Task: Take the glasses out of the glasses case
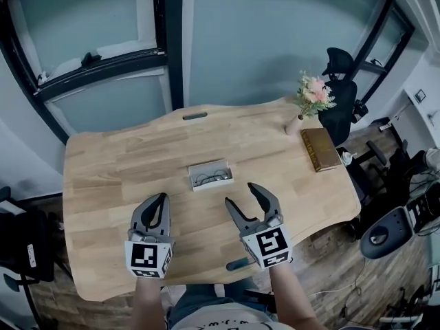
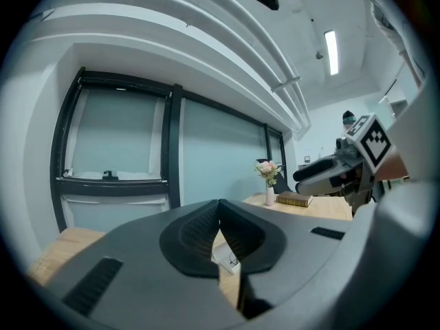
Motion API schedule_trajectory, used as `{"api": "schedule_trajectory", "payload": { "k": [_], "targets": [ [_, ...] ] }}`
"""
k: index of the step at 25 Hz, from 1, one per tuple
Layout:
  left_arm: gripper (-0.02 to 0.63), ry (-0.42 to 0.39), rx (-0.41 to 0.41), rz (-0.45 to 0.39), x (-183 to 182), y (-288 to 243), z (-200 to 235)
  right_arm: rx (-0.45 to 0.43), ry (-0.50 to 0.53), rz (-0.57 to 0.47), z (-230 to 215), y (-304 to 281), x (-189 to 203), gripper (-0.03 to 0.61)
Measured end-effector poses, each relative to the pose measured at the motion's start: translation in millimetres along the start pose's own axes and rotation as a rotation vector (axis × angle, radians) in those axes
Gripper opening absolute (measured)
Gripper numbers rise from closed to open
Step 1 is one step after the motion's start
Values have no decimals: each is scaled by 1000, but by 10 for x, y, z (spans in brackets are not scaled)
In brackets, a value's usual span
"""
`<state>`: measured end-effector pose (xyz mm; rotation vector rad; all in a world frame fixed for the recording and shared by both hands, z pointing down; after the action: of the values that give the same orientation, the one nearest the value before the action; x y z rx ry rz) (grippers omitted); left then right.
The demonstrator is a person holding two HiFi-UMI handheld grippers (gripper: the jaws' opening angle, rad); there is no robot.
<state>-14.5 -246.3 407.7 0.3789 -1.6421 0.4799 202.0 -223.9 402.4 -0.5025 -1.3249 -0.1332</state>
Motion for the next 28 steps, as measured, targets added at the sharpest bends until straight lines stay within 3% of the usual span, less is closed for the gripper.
{"api": "schedule_trajectory", "payload": {
  "k": [4, 6, 9, 11, 15, 21, 28],
  "targets": [
    [15, 10, -83, 14, -12, -87, 22, -106, 47, 51, -122, -234, 114, 253],
    [15, 28, -119, 18, -6, -121, -3, -182, 80, 101, -176, -368, 222, 286],
    [15, 23, -164, 41, 41, -155, -53, -291, 171, 171, -237, -616, 391, 296],
    [15, 20, -194, 58, 79, -151, -51, -355, 260, 214, -241, -813, 485, 278],
    [15, 34, -256, 105, 234, -78, -70, -452, 420, 282, -220, -1201, 728, 165],
    [15, 57, -340, 176, 501, 44, -71, -591, 612, 393, -169, -1721, 1126, 129],
    [15, 73, -396, 208, 641, 104, 11, -716, 737, 489, -92, -2071, 1357, 105]
  ]
}}
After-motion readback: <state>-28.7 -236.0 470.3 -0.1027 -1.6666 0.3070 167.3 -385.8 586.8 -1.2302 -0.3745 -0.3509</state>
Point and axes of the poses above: the fingertips, and each gripper's own axes: y backward along the fingers, z to its left, x out of its underside, the point moved 5 cm from there along y, backward along the fingers, and after that the axes turned 2 degrees about -y, right-handed, at the moved point
